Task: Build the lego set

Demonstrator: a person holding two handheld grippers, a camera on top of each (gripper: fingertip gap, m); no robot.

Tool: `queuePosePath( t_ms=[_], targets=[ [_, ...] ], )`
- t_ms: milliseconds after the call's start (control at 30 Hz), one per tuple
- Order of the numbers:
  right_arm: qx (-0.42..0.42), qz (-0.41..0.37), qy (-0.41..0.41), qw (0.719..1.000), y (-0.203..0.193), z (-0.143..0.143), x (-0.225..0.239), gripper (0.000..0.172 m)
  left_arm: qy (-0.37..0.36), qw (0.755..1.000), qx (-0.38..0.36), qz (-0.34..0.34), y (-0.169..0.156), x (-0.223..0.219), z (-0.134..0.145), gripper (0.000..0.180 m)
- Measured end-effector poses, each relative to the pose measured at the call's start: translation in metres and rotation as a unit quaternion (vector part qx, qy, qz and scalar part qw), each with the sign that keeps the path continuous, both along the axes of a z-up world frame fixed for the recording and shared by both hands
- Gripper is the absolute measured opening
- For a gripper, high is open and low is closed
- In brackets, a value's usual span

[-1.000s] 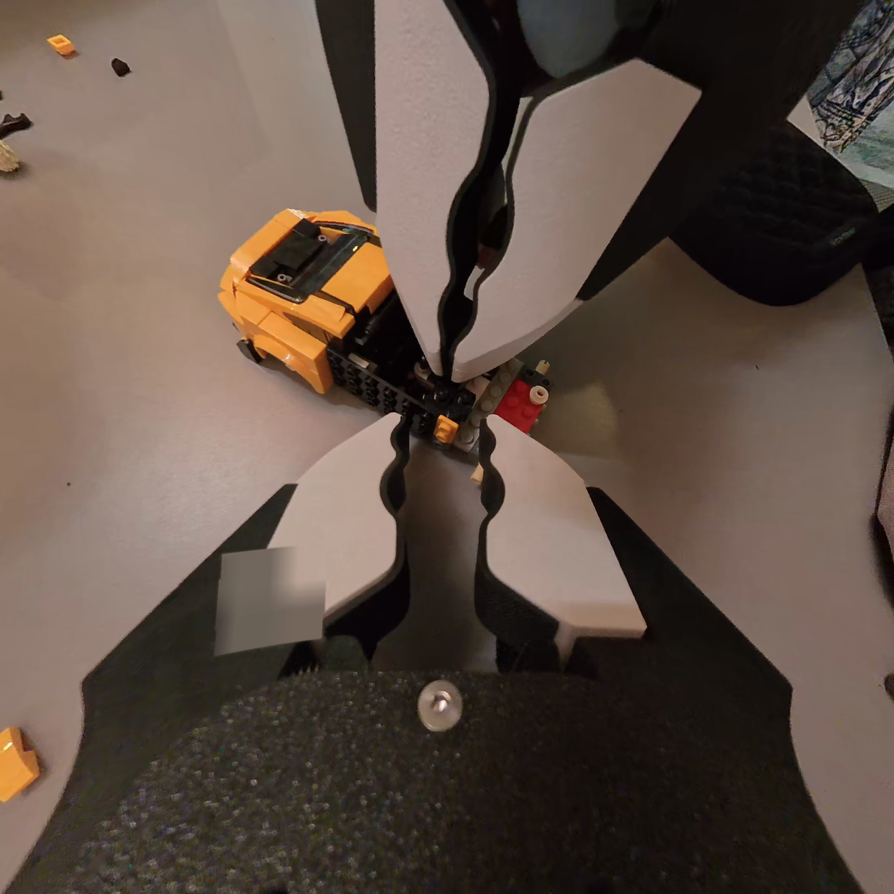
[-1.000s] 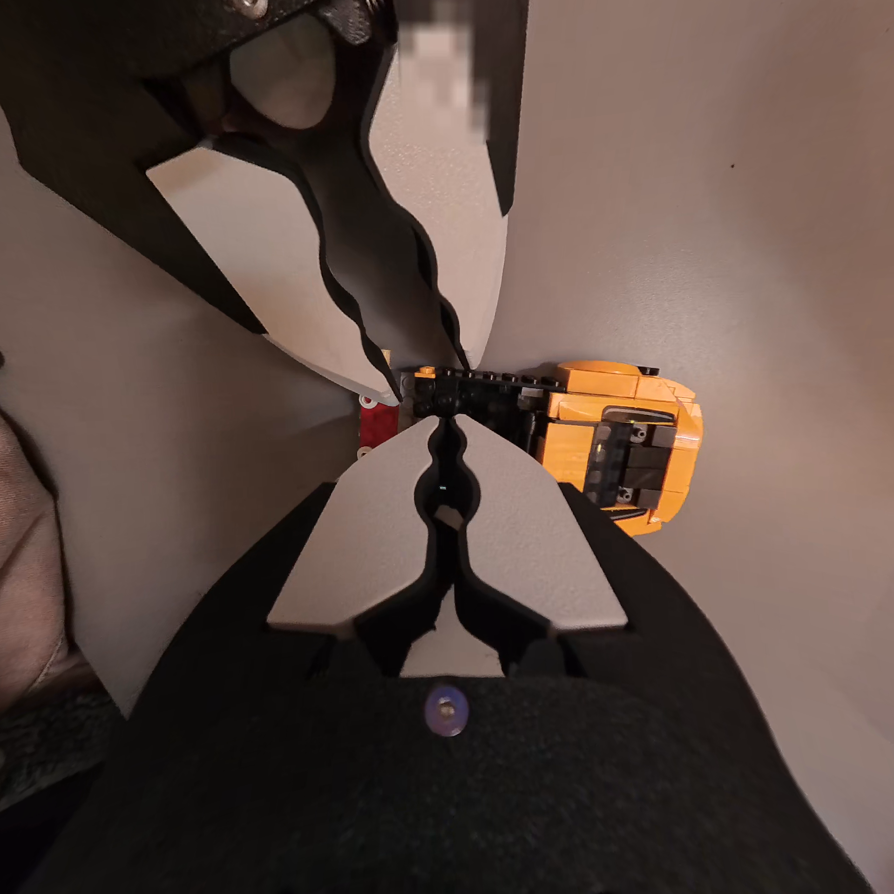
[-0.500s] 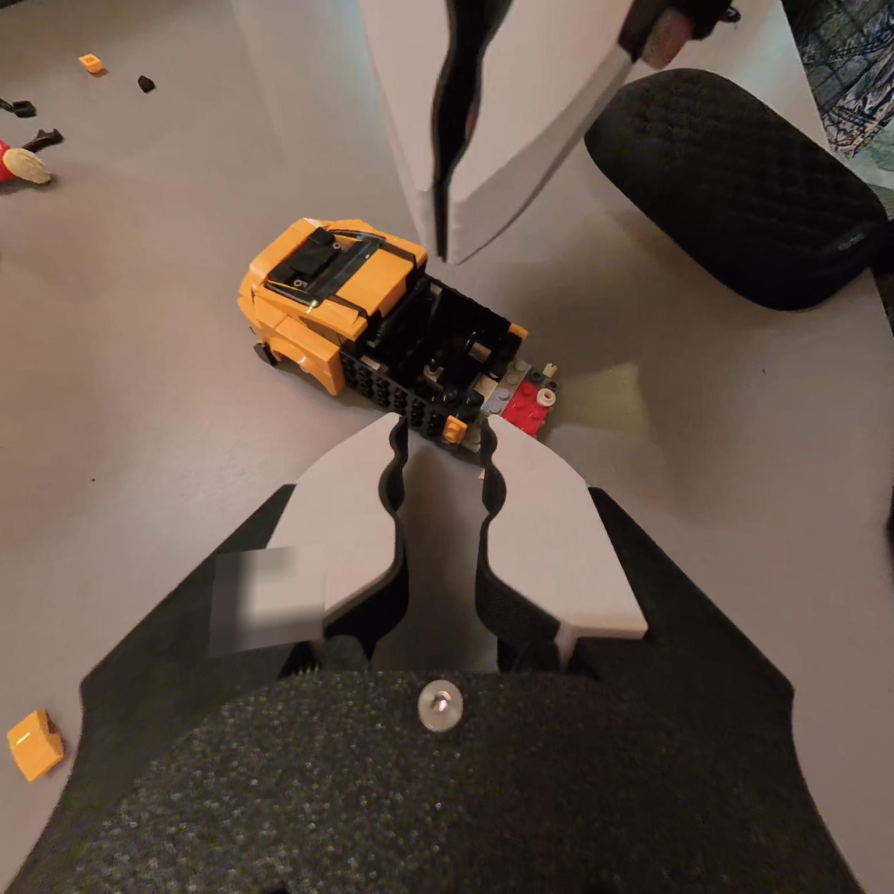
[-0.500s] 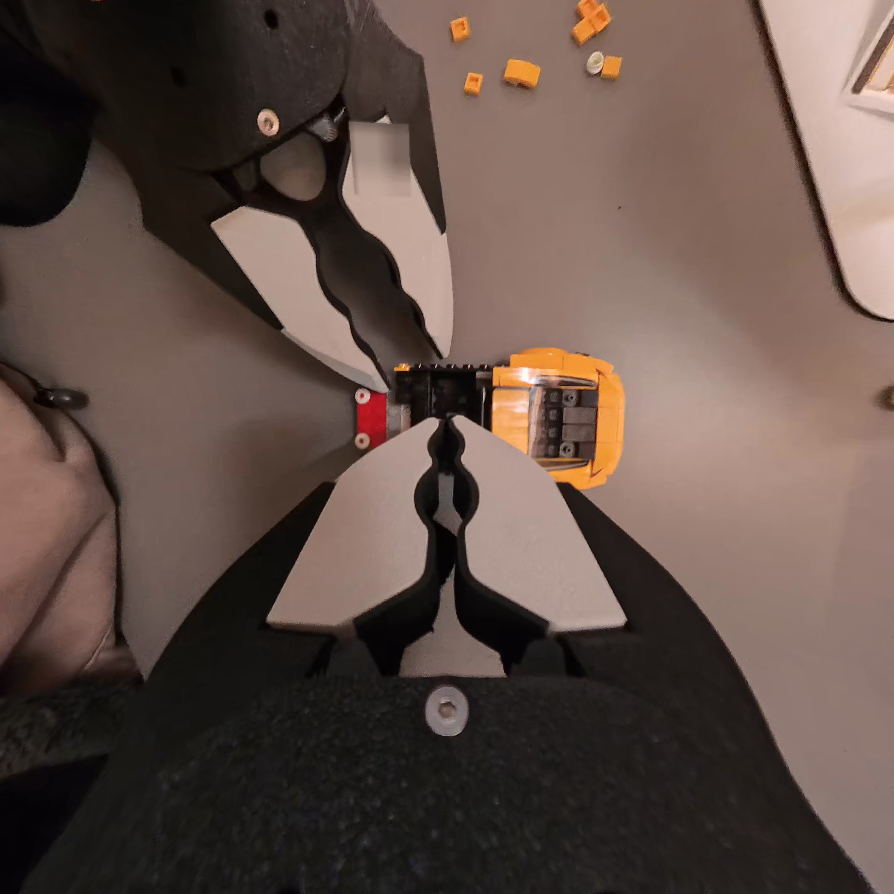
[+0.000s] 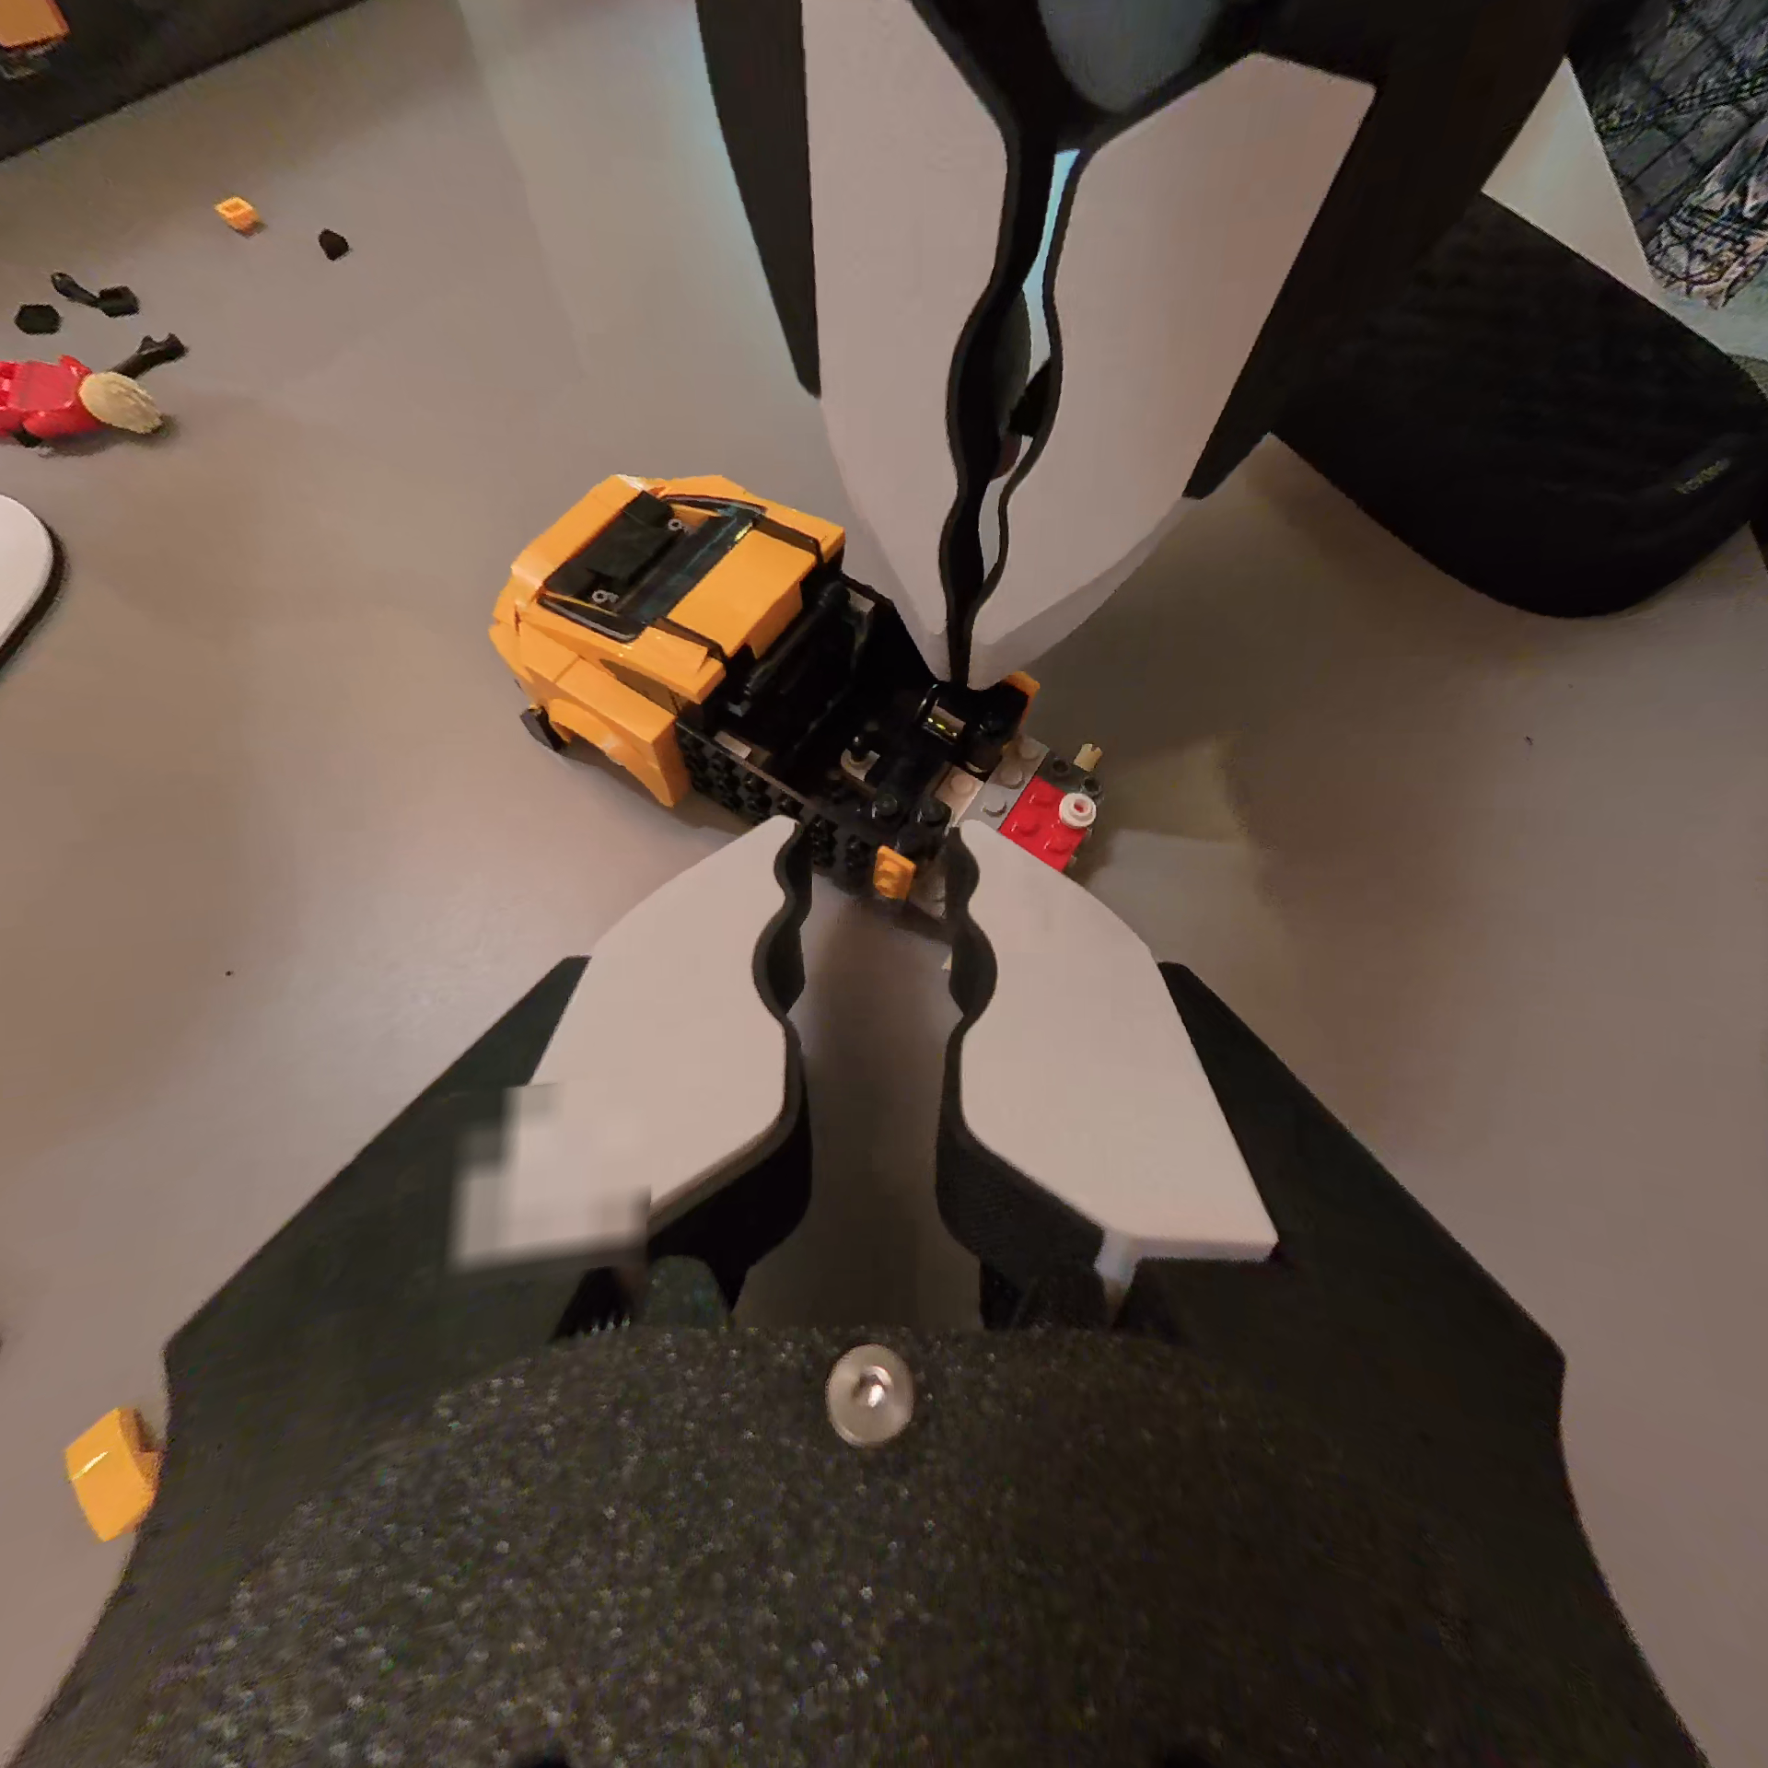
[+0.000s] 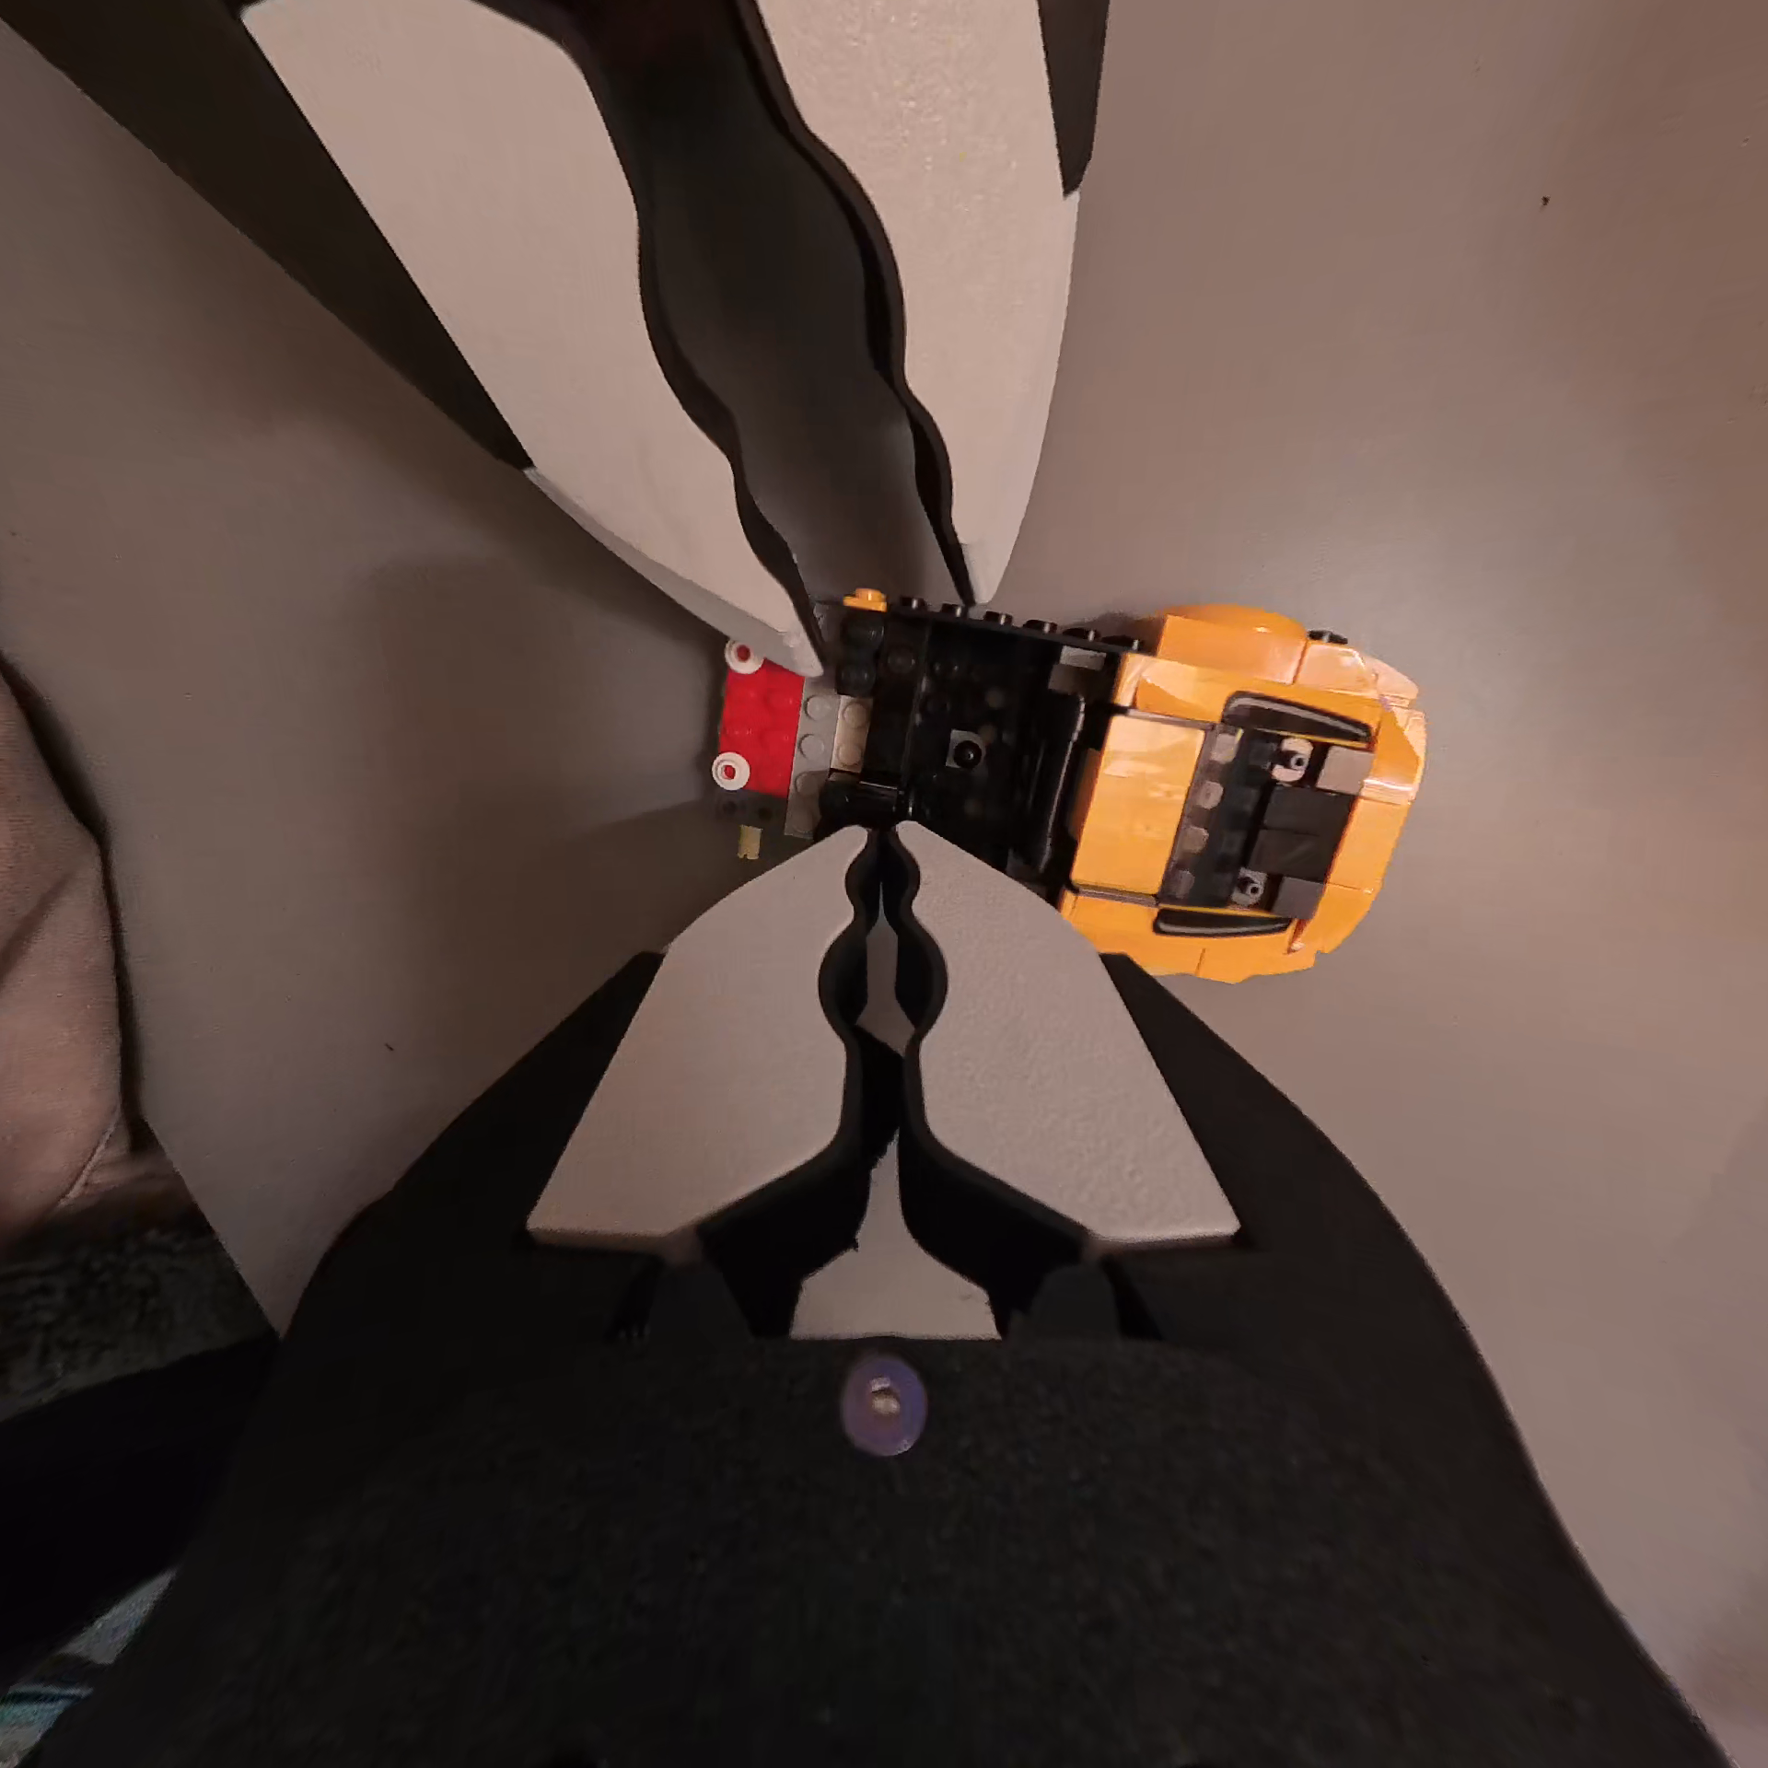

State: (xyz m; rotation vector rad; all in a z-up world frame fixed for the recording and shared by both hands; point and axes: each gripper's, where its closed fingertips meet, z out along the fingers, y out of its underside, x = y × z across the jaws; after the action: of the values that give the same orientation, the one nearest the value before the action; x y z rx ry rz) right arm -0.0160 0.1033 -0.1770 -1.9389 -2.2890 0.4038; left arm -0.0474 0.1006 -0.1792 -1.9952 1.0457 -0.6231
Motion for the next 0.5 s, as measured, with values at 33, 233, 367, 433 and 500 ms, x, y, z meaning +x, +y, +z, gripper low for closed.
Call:
queuePosePath(
  t_ms=[33,233,367,433,500],
  targets=[
    [0.003,0.004,-0.004,1.0,0.0,-0.0001,-0.0001,0.0,-0.001,1.0,-0.001,0.0,0.0001,-0.0002,-0.0001,0.026],
    [0.014,0.015,-0.028,0.999,0.0001,-0.0004,0.0003,0.0,-0.004,1.0,-0.005,0.002,0.0002,-0.0002,-0.0002,0.026],
    [0.018,0.019,-0.043,0.999,0.0002,-0.0013,0.0023,0.0,-0.002,1.0,-0.006,0.003,0.0001,-0.0002,-0.0009,0.028],
    [0.019,0.017,-0.028,0.999,-0.0009,-0.0012,-0.0009,0.0,0.002,1.0,-0.006,0.009,0.0015,-0.0018,-0.0015,0.028],
    [0.019,0.016,-0.024,0.999,-0.0008,-0.0005,-0.0003,0.0,-0.003,1.0,-0.009,0.007,0.0008,-0.0015,-0.001,0.027]
  ],
)
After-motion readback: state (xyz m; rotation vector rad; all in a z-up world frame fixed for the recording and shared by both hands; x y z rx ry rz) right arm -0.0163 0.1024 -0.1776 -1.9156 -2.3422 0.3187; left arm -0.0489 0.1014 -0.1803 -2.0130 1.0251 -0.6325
